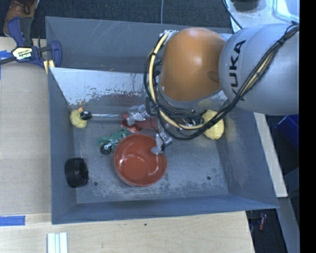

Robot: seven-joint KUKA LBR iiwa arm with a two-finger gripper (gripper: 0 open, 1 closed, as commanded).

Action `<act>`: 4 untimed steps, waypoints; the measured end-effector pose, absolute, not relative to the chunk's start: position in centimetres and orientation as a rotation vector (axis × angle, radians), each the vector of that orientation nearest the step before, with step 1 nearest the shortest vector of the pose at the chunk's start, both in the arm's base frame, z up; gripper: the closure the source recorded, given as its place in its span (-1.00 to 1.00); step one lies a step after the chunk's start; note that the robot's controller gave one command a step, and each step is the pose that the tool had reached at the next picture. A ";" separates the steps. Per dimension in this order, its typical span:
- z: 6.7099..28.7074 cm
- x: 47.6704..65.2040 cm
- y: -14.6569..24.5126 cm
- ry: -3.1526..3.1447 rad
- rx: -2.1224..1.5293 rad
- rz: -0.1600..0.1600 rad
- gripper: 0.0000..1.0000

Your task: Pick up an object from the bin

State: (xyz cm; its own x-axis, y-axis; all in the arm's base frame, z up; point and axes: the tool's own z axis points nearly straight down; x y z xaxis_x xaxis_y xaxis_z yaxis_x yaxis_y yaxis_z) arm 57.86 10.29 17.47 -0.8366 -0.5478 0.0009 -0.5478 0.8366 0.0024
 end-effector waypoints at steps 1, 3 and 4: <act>14.5 56.9 10.8 -2.936 1.162 0.003 -1.00; 15.1 58.7 13.3 -2.935 1.177 0.002 -1.00; 8.5 59.1 11.7 -2.961 1.131 0.002 -1.00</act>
Offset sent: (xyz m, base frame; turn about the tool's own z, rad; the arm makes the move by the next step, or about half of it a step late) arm 0.0175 0.0234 0.0594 -0.1488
